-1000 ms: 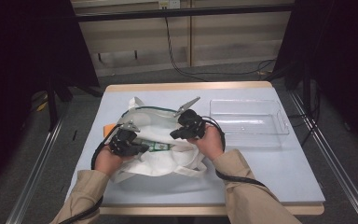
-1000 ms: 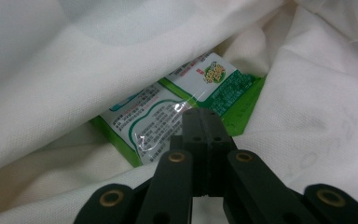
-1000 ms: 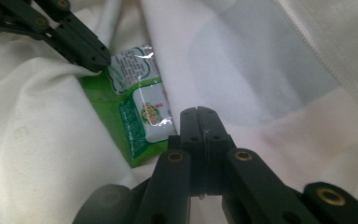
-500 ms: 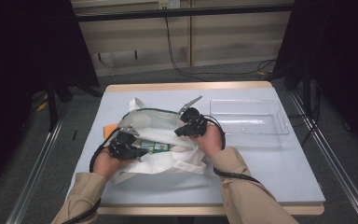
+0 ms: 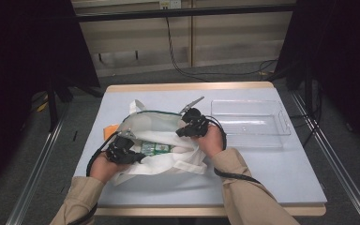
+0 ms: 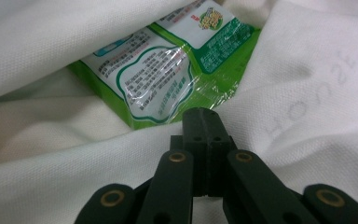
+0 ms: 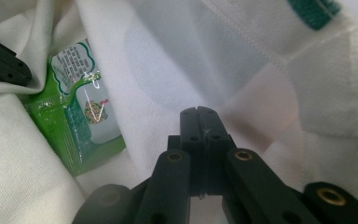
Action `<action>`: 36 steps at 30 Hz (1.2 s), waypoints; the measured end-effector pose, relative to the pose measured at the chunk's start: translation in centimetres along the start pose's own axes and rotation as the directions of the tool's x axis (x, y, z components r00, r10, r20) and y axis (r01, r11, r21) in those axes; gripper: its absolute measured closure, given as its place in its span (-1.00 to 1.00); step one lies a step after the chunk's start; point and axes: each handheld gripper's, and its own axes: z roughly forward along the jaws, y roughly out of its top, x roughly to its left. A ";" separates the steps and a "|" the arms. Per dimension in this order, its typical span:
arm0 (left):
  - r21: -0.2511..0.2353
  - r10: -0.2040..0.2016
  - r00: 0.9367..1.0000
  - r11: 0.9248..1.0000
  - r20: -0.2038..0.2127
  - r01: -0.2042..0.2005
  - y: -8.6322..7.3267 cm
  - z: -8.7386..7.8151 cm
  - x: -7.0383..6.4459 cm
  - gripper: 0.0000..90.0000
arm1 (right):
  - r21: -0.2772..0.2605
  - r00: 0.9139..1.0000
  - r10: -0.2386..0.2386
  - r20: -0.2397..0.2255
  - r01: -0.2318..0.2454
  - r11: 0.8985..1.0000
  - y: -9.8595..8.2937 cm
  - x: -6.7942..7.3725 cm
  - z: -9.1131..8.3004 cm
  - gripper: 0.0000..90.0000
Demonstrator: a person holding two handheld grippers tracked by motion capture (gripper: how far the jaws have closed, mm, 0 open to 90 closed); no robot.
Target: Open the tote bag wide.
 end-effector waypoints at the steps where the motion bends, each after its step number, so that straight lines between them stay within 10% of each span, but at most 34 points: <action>1: -0.002 0.000 1.000 1.000 0.000 0.000 0.0 0.0 0.0 1.00 | 0.000 1.000 0.000 -0.003 0.000 1.000 0.0 0.0 0.0 0.99; 9: -0.045 -0.036 0.999 0.998 -0.004 0.035 0.2 -0.1 -0.3 1.00 | -0.023 0.998 -0.041 -0.047 0.040 0.999 -0.2 1.1 -0.4 0.94; 25: -0.064 -0.053 0.999 0.997 -0.006 0.052 0.7 -0.2 -0.1 1.00 | 0.008 0.997 -0.075 -0.028 0.075 0.997 -0.7 2.1 0.5 0.10; 29: -0.072 -0.054 0.998 0.996 -0.015 0.053 0.7 -0.2 -0.1 1.00 | 0.016 0.996 -0.088 -0.013 0.088 0.996 -0.8 2.1 0.6 0.17; 36: -0.062 -0.058 0.998 0.996 -0.020 0.057 0.8 0.2 -0.3 1.00 | 0.036 0.996 -0.080 -0.032 0.081 0.996 -1.1 1.8 0.8 0.92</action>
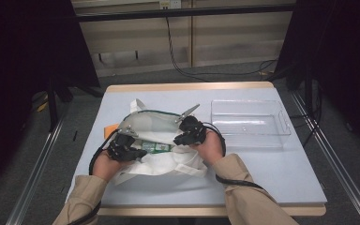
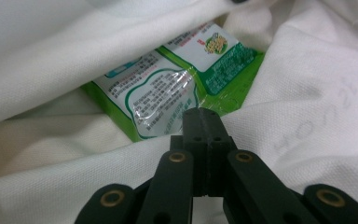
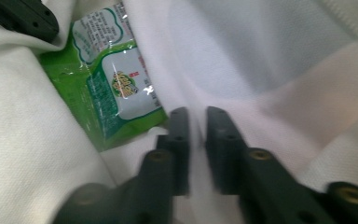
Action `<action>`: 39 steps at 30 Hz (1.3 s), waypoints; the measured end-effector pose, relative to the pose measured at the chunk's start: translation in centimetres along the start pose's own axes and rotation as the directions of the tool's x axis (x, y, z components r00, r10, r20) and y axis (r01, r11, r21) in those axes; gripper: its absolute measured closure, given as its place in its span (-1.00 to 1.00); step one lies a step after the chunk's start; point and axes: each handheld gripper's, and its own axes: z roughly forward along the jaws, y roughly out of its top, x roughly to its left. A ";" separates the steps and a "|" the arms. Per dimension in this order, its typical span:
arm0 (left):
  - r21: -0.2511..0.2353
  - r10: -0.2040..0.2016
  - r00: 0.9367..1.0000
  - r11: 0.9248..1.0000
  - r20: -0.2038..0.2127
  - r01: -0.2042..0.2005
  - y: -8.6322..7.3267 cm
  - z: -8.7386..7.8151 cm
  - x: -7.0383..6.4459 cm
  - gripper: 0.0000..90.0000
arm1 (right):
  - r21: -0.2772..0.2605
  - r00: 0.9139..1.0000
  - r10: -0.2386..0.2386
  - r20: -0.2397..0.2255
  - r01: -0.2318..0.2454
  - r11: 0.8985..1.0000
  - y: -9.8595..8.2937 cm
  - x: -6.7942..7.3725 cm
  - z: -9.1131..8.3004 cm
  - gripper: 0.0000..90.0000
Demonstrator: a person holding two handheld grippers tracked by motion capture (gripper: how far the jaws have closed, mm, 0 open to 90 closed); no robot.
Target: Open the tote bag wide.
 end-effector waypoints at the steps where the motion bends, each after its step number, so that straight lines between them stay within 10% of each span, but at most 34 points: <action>1: 0.016 0.016 1.000 1.000 0.005 -0.016 -0.1 -0.1 0.2 1.00 | 0.005 1.000 -0.001 0.004 0.001 1.000 0.0 0.0 0.0 0.95; 22: 0.064 0.018 0.999 0.998 0.038 -0.020 -1.1 0.1 0.7 1.00 | -0.043 0.994 0.088 0.066 -0.086 0.995 0.9 -1.7 -0.9 1.00; 31: 0.035 -0.024 0.999 0.999 0.035 0.023 -1.7 0.3 0.3 1.00 | -0.056 0.995 0.085 0.060 -0.082 0.995 0.4 -1.7 -0.6 0.99; 39: 0.073 0.025 0.999 0.997 0.047 -0.028 -1.5 -0.1 0.5 1.00 | -0.100 0.998 0.055 0.036 -0.052 0.994 0.3 -0.6 -1.5 0.72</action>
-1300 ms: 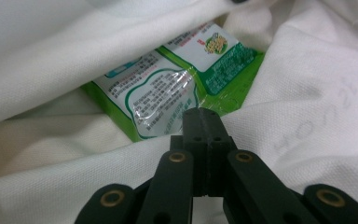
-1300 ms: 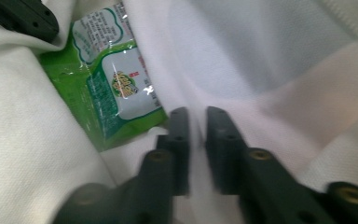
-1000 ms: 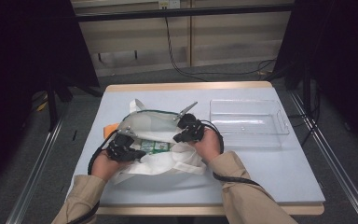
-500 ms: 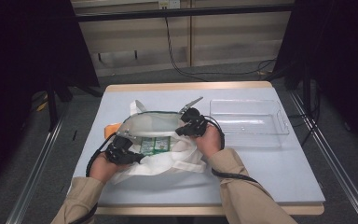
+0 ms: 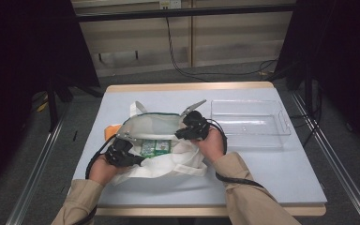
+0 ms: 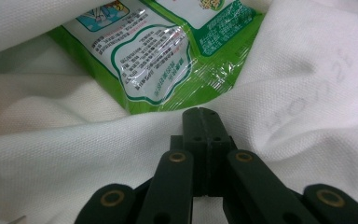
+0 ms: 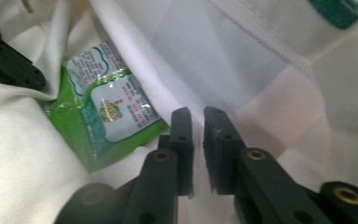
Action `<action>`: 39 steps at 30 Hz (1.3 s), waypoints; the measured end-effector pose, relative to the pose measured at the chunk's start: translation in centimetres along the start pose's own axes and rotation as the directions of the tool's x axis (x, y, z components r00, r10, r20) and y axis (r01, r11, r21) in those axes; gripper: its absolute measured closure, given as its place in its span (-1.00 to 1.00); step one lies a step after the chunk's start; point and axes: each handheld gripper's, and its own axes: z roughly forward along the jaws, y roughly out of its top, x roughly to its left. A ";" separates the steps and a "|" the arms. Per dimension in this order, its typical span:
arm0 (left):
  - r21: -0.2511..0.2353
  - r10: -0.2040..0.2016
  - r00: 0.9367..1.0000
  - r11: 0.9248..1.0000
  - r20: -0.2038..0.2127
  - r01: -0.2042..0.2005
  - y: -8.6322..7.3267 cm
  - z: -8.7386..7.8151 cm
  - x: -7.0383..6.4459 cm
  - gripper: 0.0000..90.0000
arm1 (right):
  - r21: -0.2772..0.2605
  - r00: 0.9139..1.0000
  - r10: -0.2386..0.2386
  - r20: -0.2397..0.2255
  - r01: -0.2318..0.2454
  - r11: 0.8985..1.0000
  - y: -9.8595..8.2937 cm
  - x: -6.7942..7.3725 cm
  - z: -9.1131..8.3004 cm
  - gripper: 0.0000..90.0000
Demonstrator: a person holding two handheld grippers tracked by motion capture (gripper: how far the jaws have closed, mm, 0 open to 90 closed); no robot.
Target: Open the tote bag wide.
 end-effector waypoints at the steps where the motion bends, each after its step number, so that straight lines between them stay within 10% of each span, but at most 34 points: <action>1: 0.001 -0.003 1.000 1.000 -0.003 0.003 0.0 0.0 0.0 1.00 | -0.011 1.000 0.001 -0.001 -0.001 1.000 0.0 0.2 -0.2 0.68; 15: -0.092 -0.048 0.996 0.995 -0.069 0.042 1.1 -0.6 -0.1 1.00 | 0.003 0.994 -0.064 -0.090 0.065 0.998 -0.6 3.1 -0.6 1.00; 39: -0.077 -0.023 0.995 0.997 -0.098 0.015 1.9 -0.2 0.2 0.72 | 0.047 0.977 -0.104 -0.187 0.114 0.992 -1.8 4.5 1.2 1.00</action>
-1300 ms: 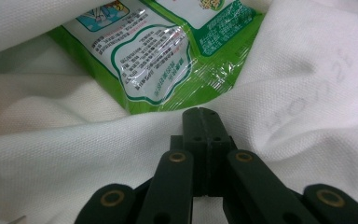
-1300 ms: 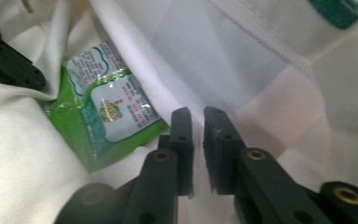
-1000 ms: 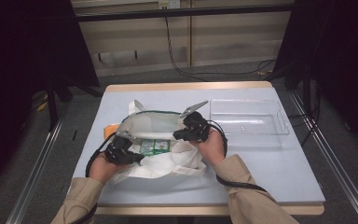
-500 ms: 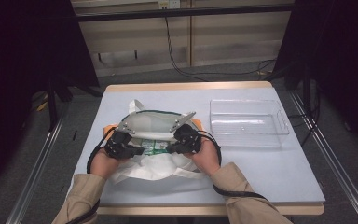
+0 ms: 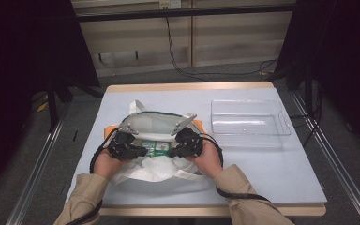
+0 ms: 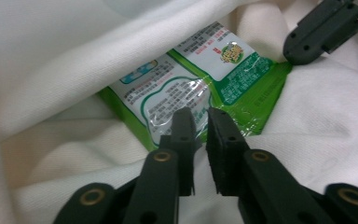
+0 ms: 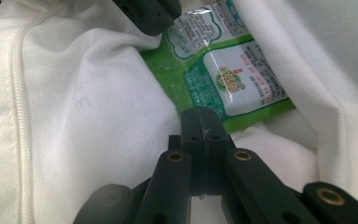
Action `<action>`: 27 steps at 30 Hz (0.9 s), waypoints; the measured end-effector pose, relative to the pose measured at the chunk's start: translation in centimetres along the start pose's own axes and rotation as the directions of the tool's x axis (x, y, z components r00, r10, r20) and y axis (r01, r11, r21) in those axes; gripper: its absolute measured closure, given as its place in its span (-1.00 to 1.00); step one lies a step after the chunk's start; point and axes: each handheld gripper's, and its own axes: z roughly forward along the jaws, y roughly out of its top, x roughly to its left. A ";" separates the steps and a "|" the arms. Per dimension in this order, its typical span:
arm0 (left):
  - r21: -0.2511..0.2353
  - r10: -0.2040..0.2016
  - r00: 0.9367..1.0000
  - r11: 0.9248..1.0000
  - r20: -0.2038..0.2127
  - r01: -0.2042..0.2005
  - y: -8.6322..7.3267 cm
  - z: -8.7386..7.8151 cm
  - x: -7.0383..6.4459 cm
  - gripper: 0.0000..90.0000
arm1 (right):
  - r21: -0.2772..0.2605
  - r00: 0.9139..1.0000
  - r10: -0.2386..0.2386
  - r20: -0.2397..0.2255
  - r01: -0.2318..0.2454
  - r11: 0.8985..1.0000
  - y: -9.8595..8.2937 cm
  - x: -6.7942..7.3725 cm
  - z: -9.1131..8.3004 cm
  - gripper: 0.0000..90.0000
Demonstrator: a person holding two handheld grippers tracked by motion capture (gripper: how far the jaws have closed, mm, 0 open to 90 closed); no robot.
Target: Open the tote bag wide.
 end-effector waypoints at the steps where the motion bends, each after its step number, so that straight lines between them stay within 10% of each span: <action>1: -0.005 -0.004 1.000 1.000 -0.006 0.004 0.0 0.0 0.0 0.68 | 0.006 1.000 -0.006 -0.001 0.006 1.000 0.0 0.0 0.0 1.00; 7: -0.008 -0.012 0.998 1.000 -0.067 0.012 -0.1 0.1 0.1 0.33 | 0.011 1.000 -0.008 -0.017 0.009 1.000 -0.1 0.1 0.1 1.00; 15: -0.008 -0.081 0.993 0.997 -0.083 0.080 -0.1 0.5 0.7 0.30 | 0.032 0.999 -0.029 -0.028 0.030 0.999 -0.1 0.3 0.3 1.00; 27: -0.009 -0.081 0.992 0.997 -0.096 0.081 0.0 0.7 0.8 0.30 | 0.021 0.999 -0.028 -0.031 0.029 0.999 -0.1 0.2 0.3 1.00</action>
